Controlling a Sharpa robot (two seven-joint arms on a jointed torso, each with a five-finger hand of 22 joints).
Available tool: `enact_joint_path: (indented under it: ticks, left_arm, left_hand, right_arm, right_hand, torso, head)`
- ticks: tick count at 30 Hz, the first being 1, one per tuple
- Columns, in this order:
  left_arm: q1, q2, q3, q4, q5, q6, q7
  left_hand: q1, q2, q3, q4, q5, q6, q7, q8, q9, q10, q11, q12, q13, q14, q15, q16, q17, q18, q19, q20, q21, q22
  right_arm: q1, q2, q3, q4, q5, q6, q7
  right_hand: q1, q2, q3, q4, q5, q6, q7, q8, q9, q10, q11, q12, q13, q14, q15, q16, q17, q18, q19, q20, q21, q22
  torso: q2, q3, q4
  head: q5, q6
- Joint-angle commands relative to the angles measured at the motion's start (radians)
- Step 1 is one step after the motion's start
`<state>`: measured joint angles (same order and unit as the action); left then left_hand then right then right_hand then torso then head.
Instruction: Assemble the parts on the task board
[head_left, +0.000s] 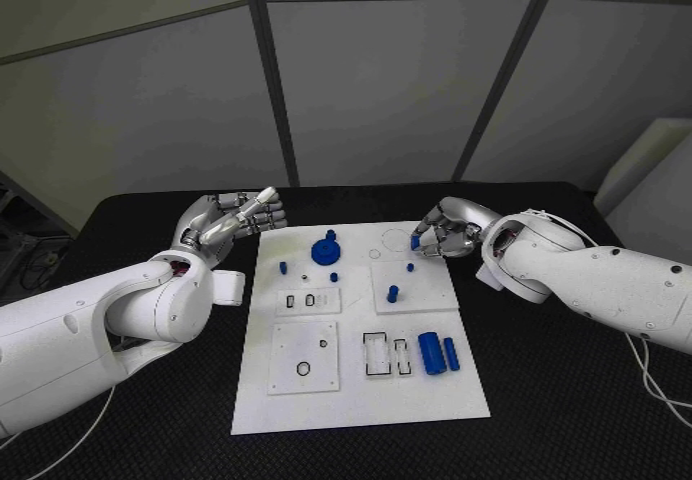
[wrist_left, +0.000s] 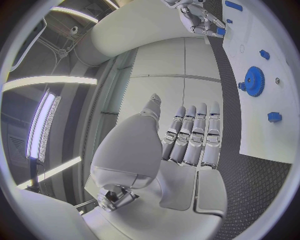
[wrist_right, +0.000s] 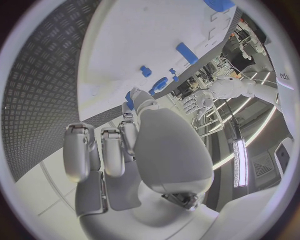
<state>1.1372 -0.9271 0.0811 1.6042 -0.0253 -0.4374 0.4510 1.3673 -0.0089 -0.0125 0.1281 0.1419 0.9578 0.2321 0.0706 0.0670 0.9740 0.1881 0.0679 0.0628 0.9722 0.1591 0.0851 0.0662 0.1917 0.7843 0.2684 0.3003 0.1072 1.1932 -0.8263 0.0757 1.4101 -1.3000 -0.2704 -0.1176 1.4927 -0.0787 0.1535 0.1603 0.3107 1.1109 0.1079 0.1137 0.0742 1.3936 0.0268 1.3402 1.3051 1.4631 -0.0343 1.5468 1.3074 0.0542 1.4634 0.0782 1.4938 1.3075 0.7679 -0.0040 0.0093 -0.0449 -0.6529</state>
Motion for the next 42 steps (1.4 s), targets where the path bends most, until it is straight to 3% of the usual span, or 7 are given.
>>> enact_joint_path:
  ticks: [1,9,20,24,31,36,42]
  left_arm:
    - [0.001,-0.003,0.001,-0.002,-0.007,0.011,0.0]
    - [0.002,-0.004,0.001,-0.008,-0.007,0.01,-0.001]
    - [0.002,0.003,0.001,-0.023,-0.007,0.018,-0.01]
    - [0.002,0.007,0.001,-0.029,-0.007,0.019,-0.012]
    - [0.002,0.014,0.001,-0.034,-0.007,0.021,-0.014]
    - [0.002,0.017,0.001,-0.037,-0.007,0.022,-0.015]
    - [0.002,0.021,0.001,-0.038,-0.007,0.024,-0.015]
  left_hand:
    - [-0.003,0.009,0.002,-0.006,-0.005,0.007,0.0,-0.005,-0.001,0.005,0.003,-0.002,0.001,0.007,0.001,-0.003,0.0,-0.008,-0.006,0.004,-0.007,-0.001]
    - [-0.003,0.01,0.002,-0.006,-0.005,0.007,0.0,-0.005,-0.001,0.005,0.003,-0.002,0.001,0.007,0.001,-0.003,0.0,-0.008,-0.006,0.004,-0.007,-0.001]
    - [-0.002,0.01,0.002,-0.007,-0.005,0.008,-0.001,-0.005,-0.001,0.006,0.003,-0.002,0.001,0.008,0.001,-0.004,0.0,-0.008,-0.005,0.004,-0.007,-0.001]
    - [-0.002,0.01,0.002,-0.007,-0.005,0.008,-0.001,-0.005,-0.001,0.006,0.003,-0.002,0.001,0.008,0.001,-0.004,0.0,-0.008,-0.006,0.004,-0.007,-0.001]
    - [-0.002,0.01,0.002,-0.007,-0.005,0.008,-0.001,-0.005,-0.001,0.006,0.003,-0.002,0.001,0.008,0.001,-0.004,0.0,-0.008,-0.006,0.004,-0.007,-0.001]
    - [-0.002,0.01,0.002,-0.007,-0.005,0.008,-0.001,-0.005,-0.001,0.006,0.003,-0.002,0.001,0.008,0.001,-0.004,0.0,-0.008,-0.006,0.004,-0.007,-0.001]
    - [-0.002,0.01,0.002,-0.008,-0.005,0.008,-0.001,-0.005,-0.001,0.006,0.002,-0.002,0.001,0.008,0.001,-0.004,0.0,-0.008,-0.006,0.004,-0.007,-0.002]
  right_arm:
    - [0.002,0.0,0.001,0.041,0.012,-0.051,-0.028]
    - [0.003,0.047,0.001,0.115,-0.01,-0.065,-0.034]
    - [-0.016,0.161,0.0,0.109,-0.1,-0.061,-0.027]
    - [-0.034,0.198,0.0,0.108,-0.137,-0.051,-0.029]
    - [-0.058,0.248,-0.001,0.088,-0.164,-0.002,-0.038]
    - [-0.066,0.263,-0.025,0.081,-0.19,0.017,-0.057]
    - [-0.068,0.277,-0.036,0.067,-0.217,0.019,-0.074]
  right_hand:
    - [-0.001,0.009,0.007,-0.002,-0.003,0.006,-0.002,0.003,0.002,0.008,-0.002,0.005,0.002,0.098,-0.007,0.007,0.22,-0.02,0.014,-0.007,0.006,0.111]
    - [0.001,0.01,0.011,-0.004,-0.002,0.008,-0.002,0.004,0.002,0.009,-0.002,0.005,0.002,0.099,-0.007,0.008,0.222,-0.021,0.017,-0.008,0.008,0.115]
    - [0.0,0.007,0.014,-0.007,-0.004,0.012,-0.003,0.006,0.002,0.009,-0.003,0.005,0.003,0.099,-0.007,0.008,0.223,-0.021,0.018,-0.008,0.008,0.116]
    - [-0.002,0.007,0.014,-0.007,-0.004,0.014,-0.003,0.007,0.002,0.009,-0.003,0.006,0.003,0.099,-0.008,0.008,0.224,-0.021,0.018,-0.008,0.008,0.117]
    - [-0.007,0.006,0.014,-0.005,-0.007,0.015,-0.003,0.008,0.002,0.009,-0.003,0.005,0.003,0.098,-0.008,0.007,0.221,-0.021,0.017,-0.008,0.008,0.115]
    - [-0.01,0.006,0.015,-0.005,-0.008,0.017,-0.004,0.009,0.002,0.008,-0.003,0.004,0.001,0.098,-0.008,0.007,0.22,-0.021,0.016,-0.009,0.007,0.114]
    - [-0.013,0.005,0.015,-0.004,-0.009,0.018,-0.004,0.009,0.002,0.007,-0.003,0.003,0.0,0.098,-0.008,0.007,0.22,-0.02,0.016,-0.009,0.007,0.113]
  torso:
    - [-0.003,-0.0027,0.0016]
    - [-0.011,-0.0072,0.0041]
    - [-0.016,-0.0122,0.0052]
    - [-0.014,-0.0098,0.0067]
    - [-0.015,-0.0101,0.0071]
    - [-0.015,-0.0086,0.005]
    - [-0.015,-0.0092,0.007]
  head:
    - [0.003,-0.004]
    - [0.018,-0.008]
    - [0.057,-0.023]
    - [0.064,-0.03]
    - [0.068,-0.033]
    - [0.073,-0.038]
    - [0.072,-0.041]
